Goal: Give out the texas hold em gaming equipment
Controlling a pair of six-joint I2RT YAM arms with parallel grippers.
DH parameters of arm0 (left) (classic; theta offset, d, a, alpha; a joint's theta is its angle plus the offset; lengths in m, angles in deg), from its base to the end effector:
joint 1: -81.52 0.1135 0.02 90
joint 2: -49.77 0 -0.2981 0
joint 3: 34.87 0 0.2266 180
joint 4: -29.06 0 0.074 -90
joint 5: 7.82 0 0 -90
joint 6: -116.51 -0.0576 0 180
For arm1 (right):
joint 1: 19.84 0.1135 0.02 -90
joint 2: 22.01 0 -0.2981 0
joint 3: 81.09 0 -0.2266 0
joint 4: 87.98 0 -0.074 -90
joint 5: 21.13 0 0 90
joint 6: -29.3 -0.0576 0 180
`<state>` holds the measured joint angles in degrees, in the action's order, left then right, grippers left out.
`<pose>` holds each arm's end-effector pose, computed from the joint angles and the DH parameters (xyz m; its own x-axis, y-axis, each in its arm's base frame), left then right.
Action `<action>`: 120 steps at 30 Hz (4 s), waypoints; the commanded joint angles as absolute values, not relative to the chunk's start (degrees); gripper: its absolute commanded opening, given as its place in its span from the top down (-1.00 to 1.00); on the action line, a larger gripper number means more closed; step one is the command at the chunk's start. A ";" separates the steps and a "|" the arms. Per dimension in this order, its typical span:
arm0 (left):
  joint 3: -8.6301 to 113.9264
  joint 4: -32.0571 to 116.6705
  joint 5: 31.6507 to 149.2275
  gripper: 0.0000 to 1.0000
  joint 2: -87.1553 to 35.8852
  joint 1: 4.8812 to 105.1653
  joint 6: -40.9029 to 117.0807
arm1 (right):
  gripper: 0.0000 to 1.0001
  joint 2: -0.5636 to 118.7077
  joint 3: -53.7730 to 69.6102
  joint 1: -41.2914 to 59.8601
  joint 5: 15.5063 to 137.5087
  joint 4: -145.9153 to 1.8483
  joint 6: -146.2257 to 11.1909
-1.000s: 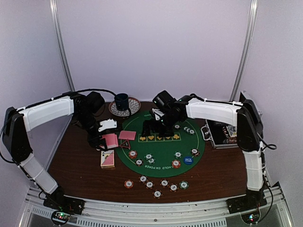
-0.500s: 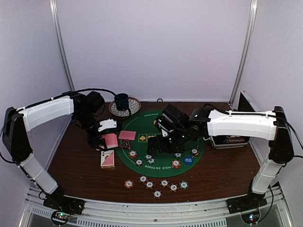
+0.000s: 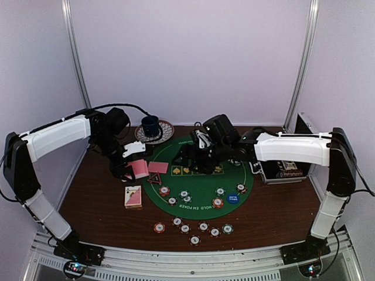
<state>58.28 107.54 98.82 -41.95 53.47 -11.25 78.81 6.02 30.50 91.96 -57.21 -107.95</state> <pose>0.2433 -0.1483 0.2912 -0.3694 0.8616 -0.3481 0.9277 0.3640 -0.0834 0.2376 0.3220 0.2956 -0.9343 -0.0686 -0.3497 -0.3203 0.5920 0.7395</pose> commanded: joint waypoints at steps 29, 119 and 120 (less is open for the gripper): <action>65.11 108.24 103.92 1.00 -44.82 53.75 -7.92 | -0.61 102.84 -14.43 33.83 113.77 -79.77 -120.27; 63.37 109.51 101.62 1.00 -44.35 53.77 -9.15 | 0.56 101.07 -8.30 28.42 119.04 -94.01 -134.58; 63.22 109.42 101.45 1.00 -44.32 53.75 -9.15 | 0.59 100.98 -7.80 28.29 119.05 -95.16 -135.33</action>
